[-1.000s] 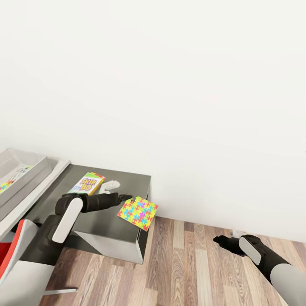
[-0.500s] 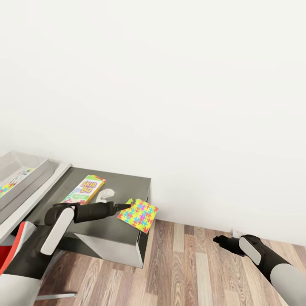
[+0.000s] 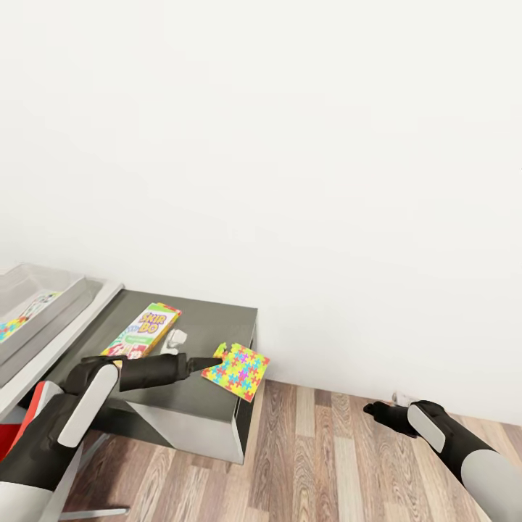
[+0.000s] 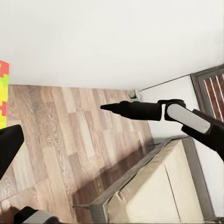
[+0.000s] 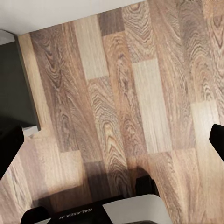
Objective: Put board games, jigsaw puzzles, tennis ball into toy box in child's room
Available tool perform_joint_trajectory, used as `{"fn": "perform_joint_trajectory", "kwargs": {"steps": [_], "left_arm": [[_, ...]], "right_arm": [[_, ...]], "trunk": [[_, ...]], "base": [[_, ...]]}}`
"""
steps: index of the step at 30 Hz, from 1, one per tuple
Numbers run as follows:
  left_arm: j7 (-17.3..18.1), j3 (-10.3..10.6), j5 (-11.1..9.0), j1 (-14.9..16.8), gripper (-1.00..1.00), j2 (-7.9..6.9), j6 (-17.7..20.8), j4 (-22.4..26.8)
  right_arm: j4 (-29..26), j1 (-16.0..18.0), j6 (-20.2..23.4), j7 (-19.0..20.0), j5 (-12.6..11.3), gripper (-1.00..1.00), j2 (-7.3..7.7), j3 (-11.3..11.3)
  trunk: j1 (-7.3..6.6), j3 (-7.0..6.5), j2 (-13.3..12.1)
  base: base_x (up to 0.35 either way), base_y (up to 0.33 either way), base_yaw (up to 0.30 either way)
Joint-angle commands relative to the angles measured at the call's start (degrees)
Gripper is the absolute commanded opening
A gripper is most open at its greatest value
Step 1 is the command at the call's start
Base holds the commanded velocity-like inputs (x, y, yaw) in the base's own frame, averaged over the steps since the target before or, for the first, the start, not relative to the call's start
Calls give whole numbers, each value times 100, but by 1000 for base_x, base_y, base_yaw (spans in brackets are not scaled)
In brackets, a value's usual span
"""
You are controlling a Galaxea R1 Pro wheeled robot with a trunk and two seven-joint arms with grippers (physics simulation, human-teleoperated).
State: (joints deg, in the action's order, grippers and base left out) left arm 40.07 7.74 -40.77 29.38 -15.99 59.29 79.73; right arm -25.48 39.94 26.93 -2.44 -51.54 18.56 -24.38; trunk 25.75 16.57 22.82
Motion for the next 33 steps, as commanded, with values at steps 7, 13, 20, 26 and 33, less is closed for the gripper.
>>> {"fn": "perform_joint_trajectory", "kwargs": {"steps": [7,13,20,26,33], "left_arm": [[553,173,65,-272,100,-3,-6,5],[605,457,79,-494,100,-6,-44,7],[576,929,117,-697,100,10,-66,4],[556,1448,407,-734,100,17,-77,-21],[542,1667,701,-746,100,46,-87,-71]], "right_arm": [[-10,5,14,-28,-40,100,-9,-39],[-11,5,13,-28,-40,100,-19,-42],[-10,5,14,-28,-40,100,-27,-49],[-10,5,13,-28,-40,100,-26,-46],[-10,5,13,-28,-40,100,-23,-43]], "trunk": [[4,-56,11],[4,-113,11],[4,-180,11],[4,-236,11],[4,-303,11]], "base": [[0,0,0],[0,0,0],[0,0,0],[0,0,0],[0,0,0]]}}
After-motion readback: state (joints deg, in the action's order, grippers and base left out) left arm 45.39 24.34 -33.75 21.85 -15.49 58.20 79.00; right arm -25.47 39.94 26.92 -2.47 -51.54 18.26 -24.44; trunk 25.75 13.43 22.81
